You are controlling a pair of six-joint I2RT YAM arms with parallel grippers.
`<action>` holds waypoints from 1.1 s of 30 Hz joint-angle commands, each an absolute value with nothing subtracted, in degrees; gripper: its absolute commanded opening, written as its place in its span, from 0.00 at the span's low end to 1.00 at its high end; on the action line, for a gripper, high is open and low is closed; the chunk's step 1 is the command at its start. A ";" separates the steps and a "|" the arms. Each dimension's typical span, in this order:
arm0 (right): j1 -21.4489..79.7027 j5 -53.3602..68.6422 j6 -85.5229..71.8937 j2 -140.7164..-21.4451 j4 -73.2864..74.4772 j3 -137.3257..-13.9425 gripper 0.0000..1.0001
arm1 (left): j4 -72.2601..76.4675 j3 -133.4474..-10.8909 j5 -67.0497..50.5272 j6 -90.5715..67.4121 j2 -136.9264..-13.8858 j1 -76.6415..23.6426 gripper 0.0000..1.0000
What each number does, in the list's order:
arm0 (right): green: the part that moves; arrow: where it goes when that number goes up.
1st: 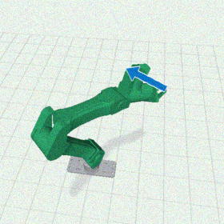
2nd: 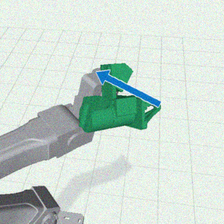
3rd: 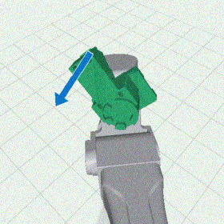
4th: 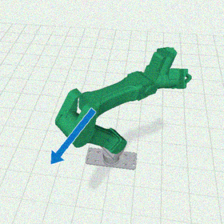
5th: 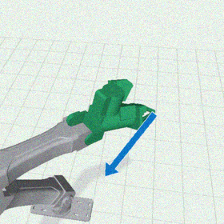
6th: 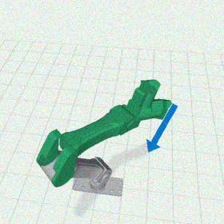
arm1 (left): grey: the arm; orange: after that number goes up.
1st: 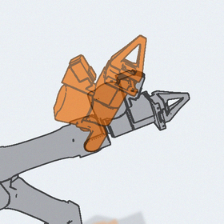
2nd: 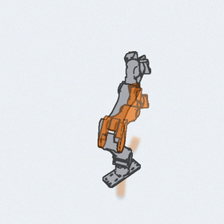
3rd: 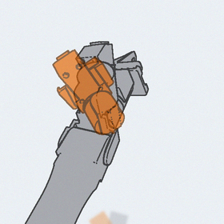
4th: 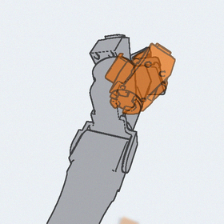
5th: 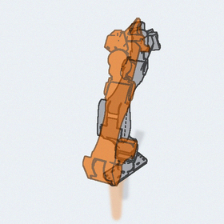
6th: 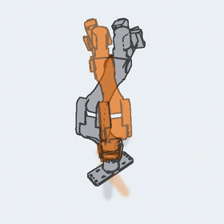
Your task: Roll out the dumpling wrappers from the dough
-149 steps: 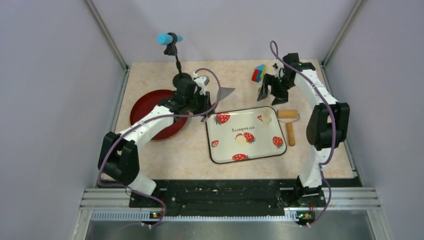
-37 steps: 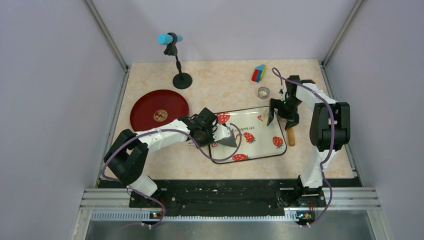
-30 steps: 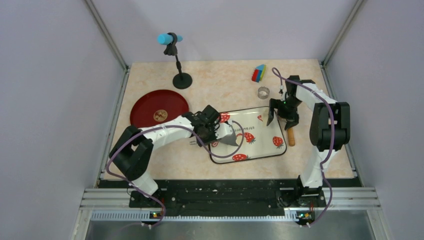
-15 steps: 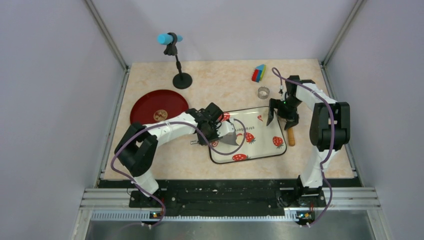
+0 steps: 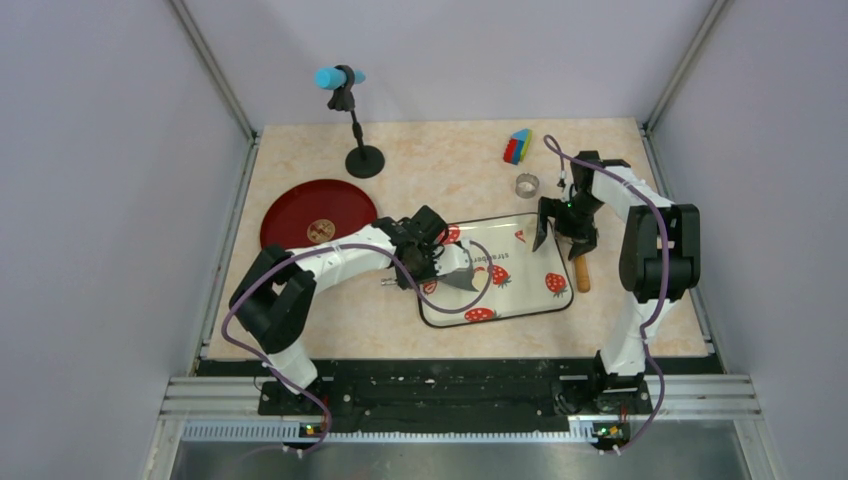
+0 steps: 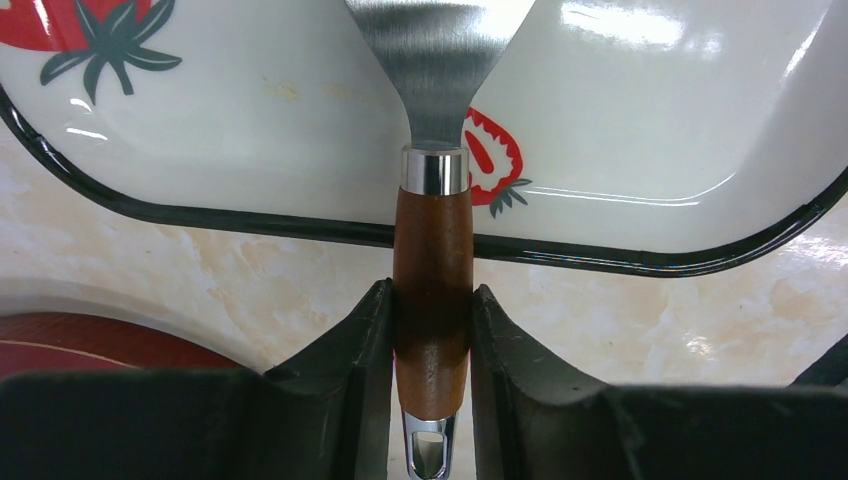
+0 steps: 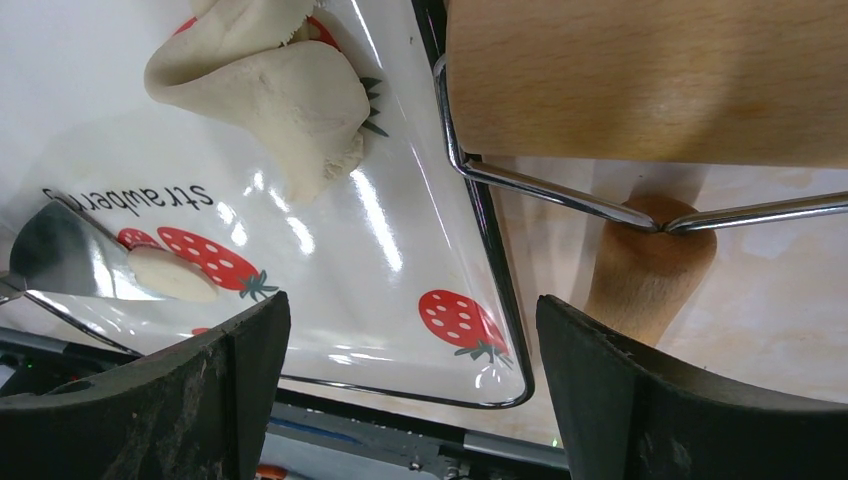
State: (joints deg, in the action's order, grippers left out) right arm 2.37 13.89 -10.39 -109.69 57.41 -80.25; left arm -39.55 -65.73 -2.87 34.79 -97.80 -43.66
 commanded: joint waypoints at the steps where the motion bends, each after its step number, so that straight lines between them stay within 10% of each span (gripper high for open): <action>1: 2.25 14.72 -9.50 -110.26 56.44 -80.52 0.90 | -38.13 -66.04 -2.70 39.43 -97.10 -44.30 0.00; 33: 2.27 15.77 -9.28 -110.65 56.44 -80.86 0.90 | -46.24 -74.25 -8.76 49.32 -102.54 -35.72 0.00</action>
State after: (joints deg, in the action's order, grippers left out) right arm 2.37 14.92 -10.02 -109.78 57.41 -80.25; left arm -45.45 -74.13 -9.82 48.01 -104.64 -36.93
